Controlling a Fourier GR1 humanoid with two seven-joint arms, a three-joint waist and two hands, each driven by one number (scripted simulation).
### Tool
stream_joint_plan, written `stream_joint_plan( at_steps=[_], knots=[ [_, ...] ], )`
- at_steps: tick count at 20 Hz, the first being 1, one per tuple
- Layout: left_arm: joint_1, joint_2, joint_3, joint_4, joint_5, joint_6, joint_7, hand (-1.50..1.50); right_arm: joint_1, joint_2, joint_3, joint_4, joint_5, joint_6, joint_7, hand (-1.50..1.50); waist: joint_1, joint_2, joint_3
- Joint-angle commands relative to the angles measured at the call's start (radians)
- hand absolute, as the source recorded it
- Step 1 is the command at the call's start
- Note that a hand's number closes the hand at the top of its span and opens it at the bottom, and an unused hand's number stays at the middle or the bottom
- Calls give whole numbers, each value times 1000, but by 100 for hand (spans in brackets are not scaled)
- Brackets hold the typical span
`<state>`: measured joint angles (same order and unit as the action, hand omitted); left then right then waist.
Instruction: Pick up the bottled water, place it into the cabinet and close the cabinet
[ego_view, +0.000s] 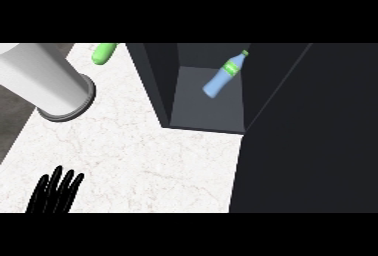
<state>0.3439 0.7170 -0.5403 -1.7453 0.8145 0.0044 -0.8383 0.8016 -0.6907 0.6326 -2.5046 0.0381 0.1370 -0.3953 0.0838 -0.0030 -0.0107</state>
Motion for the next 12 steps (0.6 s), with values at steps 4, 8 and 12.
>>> stream_joint_plan(
  at_steps=[4,8,12],
  knots=[
    [79,127,72,-23,40,-137,-47,-150,-182,-9,119,-108,49,45,243,150,51,20,-2],
    [88,134,73,-21,33,-158,-58,-150,-353,-3,130,-89,44,85,293,150,66,21,-3],
    [98,164,101,-11,57,-203,-67,-150,-465,13,131,-14,12,94,377,150,94,26,-6]
  ],
)
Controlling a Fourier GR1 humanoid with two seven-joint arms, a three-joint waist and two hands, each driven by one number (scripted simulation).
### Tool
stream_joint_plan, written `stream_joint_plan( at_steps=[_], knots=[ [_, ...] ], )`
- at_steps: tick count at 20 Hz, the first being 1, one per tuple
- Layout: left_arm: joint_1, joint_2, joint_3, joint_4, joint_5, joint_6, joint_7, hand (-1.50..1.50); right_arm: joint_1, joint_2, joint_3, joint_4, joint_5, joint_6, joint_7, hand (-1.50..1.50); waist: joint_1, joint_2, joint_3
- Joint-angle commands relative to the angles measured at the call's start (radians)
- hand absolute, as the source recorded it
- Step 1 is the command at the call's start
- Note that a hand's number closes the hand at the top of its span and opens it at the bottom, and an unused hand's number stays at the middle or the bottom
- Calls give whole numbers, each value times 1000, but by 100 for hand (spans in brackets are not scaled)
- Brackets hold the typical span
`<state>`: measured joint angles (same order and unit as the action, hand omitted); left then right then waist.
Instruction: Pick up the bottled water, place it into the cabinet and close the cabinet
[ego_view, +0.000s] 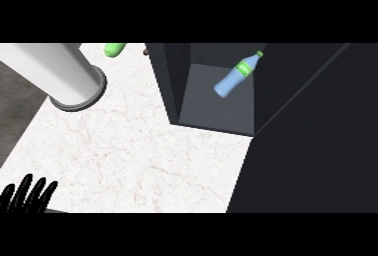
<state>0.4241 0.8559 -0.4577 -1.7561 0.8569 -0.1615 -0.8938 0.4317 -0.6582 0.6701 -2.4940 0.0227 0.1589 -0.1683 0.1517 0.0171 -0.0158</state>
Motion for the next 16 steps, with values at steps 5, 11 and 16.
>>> stream_joint_plan(
  at_steps=[5,11,16],
  knots=[
    [11,78,61,8,27,-75,-10,-150,-192,44,95,11,-28,45,225,150,43,14,-4],
    [-4,76,68,3,30,-85,-10,-150,-291,165,94,85,-97,-1,325,150,47,23,-3],
    [2,95,87,15,44,-107,-8,-150,-357,252,63,161,-161,-31,393,150,52,29,-1]
  ],
)
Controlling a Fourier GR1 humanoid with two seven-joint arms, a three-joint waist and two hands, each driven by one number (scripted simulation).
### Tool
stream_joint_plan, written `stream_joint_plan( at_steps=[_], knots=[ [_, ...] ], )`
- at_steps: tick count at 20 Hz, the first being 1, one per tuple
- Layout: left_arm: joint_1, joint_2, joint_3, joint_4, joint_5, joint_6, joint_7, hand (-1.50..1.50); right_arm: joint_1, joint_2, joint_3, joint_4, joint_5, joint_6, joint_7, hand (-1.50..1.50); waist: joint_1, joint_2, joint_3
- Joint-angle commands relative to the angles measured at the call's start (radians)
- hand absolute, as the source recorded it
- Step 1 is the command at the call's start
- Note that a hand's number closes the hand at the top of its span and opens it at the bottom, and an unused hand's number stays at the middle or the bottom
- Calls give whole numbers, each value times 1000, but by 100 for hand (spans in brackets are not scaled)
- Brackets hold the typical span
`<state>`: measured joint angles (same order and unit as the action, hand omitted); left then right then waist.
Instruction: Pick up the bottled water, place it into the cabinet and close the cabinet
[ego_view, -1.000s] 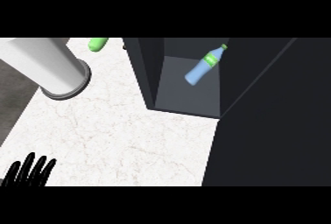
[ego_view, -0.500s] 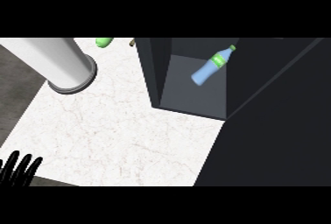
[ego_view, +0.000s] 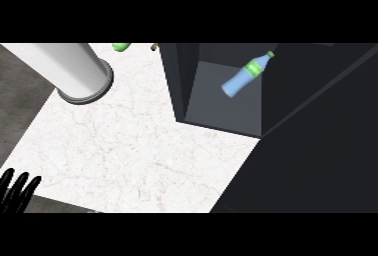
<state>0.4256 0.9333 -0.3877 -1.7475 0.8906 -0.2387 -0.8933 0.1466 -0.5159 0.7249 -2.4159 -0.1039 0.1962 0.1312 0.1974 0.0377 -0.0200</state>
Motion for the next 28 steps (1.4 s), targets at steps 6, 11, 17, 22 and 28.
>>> stream_joint_plan(
  at_steps=[6,11,17,22,28],
  knots=[
    [-6,23,39,9,31,-41,-3,-150,-139,237,-13,194,-161,-88,147,150,-2,15,7],
    [8,21,46,27,38,-68,-10,-150,-234,311,-78,318,-332,-44,170,150,-3,11,11],
    [36,30,78,33,63,-65,-8,-150,-455,374,-286,560,-355,-103,213,150,-24,-9,14],
    [43,39,101,83,92,-113,5,-150,-681,455,-404,826,-260,-211,187,150,-77,-14,16],
    [75,28,117,67,96,-124,4,-150,-968,452,-543,1188,-256,-187,142,150,-89,-15,18]
  ],
)
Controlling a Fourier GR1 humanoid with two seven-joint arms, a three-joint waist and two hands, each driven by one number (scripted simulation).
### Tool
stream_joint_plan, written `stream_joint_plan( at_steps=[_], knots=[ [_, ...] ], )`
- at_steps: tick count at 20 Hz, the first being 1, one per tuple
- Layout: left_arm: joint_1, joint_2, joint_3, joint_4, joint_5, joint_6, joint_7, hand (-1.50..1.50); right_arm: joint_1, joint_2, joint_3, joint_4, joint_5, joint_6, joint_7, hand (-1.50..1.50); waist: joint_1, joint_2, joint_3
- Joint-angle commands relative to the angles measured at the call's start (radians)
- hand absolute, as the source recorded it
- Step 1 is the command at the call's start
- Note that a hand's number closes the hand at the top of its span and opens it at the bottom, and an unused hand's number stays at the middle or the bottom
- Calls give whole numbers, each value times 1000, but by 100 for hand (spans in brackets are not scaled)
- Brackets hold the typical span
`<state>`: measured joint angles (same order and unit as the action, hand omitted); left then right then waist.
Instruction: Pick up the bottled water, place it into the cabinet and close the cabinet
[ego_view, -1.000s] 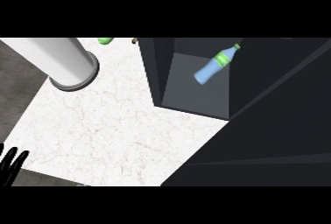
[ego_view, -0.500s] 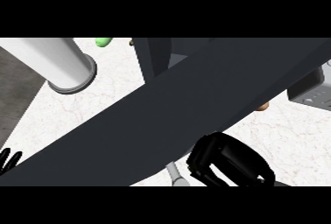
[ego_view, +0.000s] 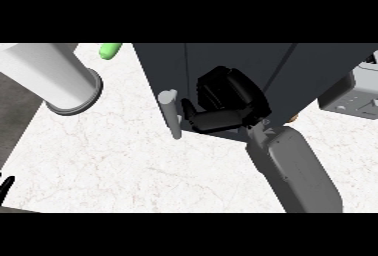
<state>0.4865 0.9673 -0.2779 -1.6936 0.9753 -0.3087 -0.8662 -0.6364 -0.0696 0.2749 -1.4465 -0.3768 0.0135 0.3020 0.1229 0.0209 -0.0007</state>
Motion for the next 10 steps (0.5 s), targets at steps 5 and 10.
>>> stream_joint_plan(
  at_steps=[5,10],
  knots=[
    [19,15,31,3,16,-94,-12,-150,-231,-3,-130,356,40,14,-119,150,-21,5,0],
    [-2,-3,41,-19,11,-56,10,-150,-272,31,-104,450,61,25,-178,150,-45,2,0]
  ],
)
